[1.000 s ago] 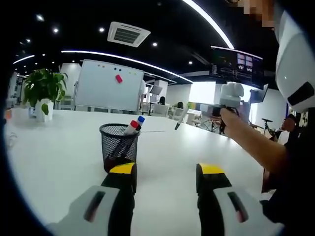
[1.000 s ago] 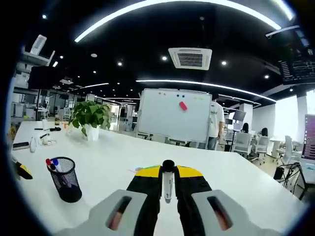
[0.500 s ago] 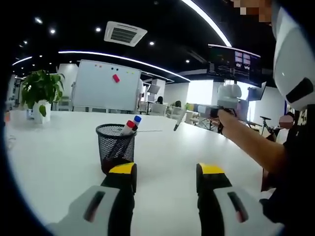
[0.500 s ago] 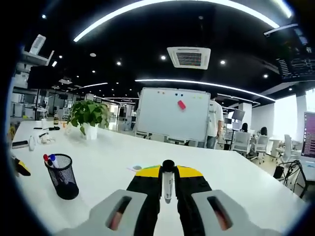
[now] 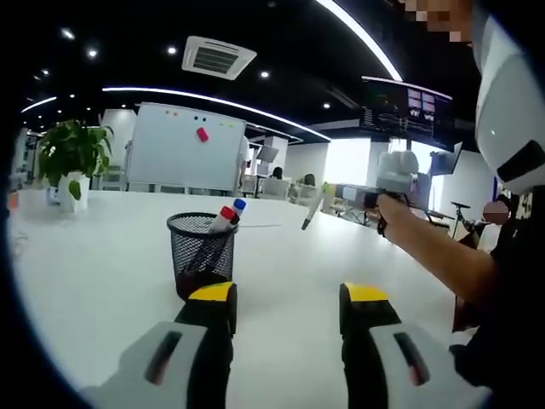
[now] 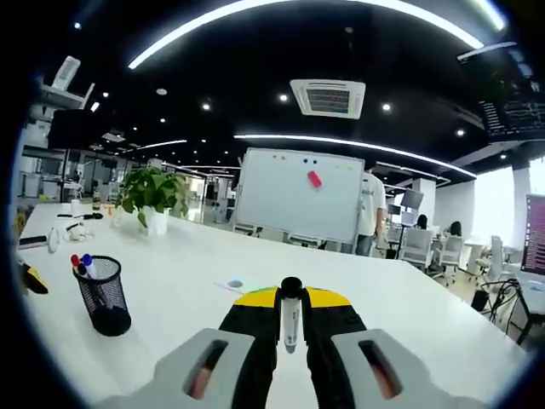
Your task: Pick up the whiteboard markers from the pen holder and place them facing the whiteboard neatly
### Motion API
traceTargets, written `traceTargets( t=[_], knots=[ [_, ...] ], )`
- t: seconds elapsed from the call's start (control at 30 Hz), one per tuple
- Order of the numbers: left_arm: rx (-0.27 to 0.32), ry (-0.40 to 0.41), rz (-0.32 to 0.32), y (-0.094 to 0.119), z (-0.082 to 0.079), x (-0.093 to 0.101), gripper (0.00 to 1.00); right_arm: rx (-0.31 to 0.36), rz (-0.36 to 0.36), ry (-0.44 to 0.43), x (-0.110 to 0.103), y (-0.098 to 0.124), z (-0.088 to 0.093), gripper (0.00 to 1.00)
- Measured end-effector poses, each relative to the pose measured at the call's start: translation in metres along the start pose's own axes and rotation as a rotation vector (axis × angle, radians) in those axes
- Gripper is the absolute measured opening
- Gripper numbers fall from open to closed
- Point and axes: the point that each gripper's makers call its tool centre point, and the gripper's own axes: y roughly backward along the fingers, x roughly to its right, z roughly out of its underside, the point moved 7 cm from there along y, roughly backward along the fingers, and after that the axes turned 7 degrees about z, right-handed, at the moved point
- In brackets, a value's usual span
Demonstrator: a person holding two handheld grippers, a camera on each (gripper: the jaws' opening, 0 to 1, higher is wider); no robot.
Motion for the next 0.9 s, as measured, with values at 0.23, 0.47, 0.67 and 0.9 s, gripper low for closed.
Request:
traceTargets(
  t=[0.23,0.47,0.67,0.9],
  knots=[
    [0.003,0.003,-0.003,0.001,0.000,-0.001,0.50,0.007,-0.020,-0.035,-0.003,-0.002,0.003,0.13],
    [-0.002,0.004,0.000,0.000,0.001,-0.001,0.50,0.016,-0.021,-0.039,-0.003,-0.003,0.006,0.13],
    [-0.001,0.010,0.003,-0.001,0.001,-0.001,0.50,-0.009,-0.017,-0.033,-0.001,-0.005,0.016,0.13],
    [-0.001,0.006,0.000,-0.002,0.001,0.000,0.50,-0.005,-0.010,-0.020,-0.002,-0.005,0.020,0.13]
  ],
)
